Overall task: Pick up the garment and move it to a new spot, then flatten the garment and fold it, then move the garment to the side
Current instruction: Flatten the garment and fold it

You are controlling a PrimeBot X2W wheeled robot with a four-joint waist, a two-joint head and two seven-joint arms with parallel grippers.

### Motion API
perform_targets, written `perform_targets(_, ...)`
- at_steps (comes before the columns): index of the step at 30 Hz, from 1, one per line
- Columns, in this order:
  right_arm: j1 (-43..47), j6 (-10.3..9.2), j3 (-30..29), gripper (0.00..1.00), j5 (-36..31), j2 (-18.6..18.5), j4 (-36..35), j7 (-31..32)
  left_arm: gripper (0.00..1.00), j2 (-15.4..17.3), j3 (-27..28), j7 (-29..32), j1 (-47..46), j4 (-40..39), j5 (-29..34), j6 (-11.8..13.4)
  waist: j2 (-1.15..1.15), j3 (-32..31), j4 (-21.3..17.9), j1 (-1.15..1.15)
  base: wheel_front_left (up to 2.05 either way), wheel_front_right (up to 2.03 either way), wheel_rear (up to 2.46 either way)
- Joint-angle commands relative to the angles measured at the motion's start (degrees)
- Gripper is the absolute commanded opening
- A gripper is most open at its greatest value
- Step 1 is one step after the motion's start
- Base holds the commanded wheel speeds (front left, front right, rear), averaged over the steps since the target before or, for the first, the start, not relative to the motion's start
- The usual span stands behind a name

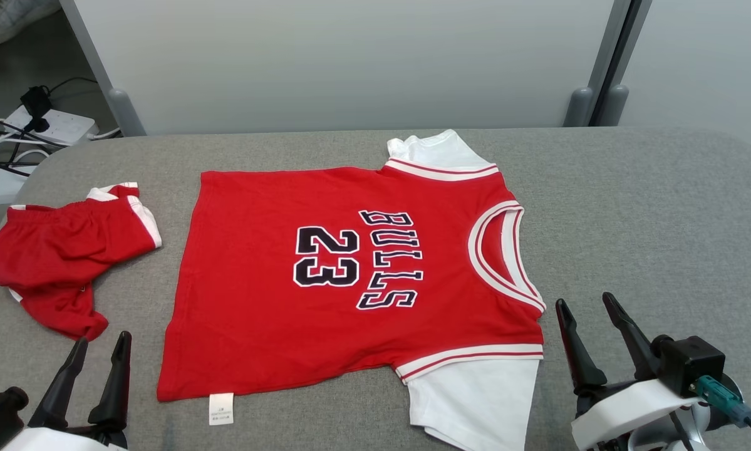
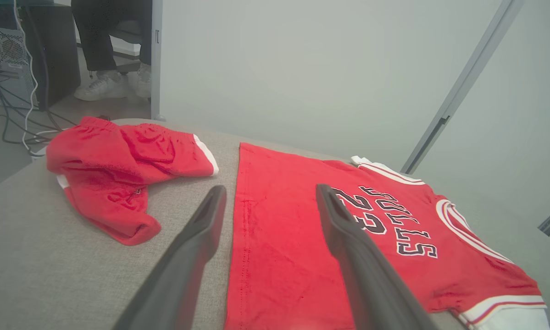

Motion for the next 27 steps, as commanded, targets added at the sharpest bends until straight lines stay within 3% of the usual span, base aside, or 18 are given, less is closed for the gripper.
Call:
perform_targets(1, -2.38, 0.01, 1.36, 1.00, -0.91, -0.38, -1.35, -1.38, 1.00, 1.37, 2.89, -0.51, -0.97, -1.51, 1.52, -0.15, 0.00, -0.15, -0.03, 0.00, 0.00, 0.00, 0.00)
perform_targets(17, 0.64, 0.01, 1.36, 1.00, -4.26, -0.36, -0.23, -5.92, 1.00, -4.60, 5.79, -0.51, 1.79, -3.32, 15.93, -0.15, 0.00, -1.05, -0.07, 0.00, 0.00, 0.00, 0.00)
perform_targets(27, 3.32, 0.01, 0.18, 1.00, -6.47, -0.36, -0.16, -7.36, 1.00, -7.16, 8.14, -0.51, 2.84, -1.07, 19.62, -0.15, 0.00, -0.90, -0.37, 0.00, 0.00, 0.00, 0.00)
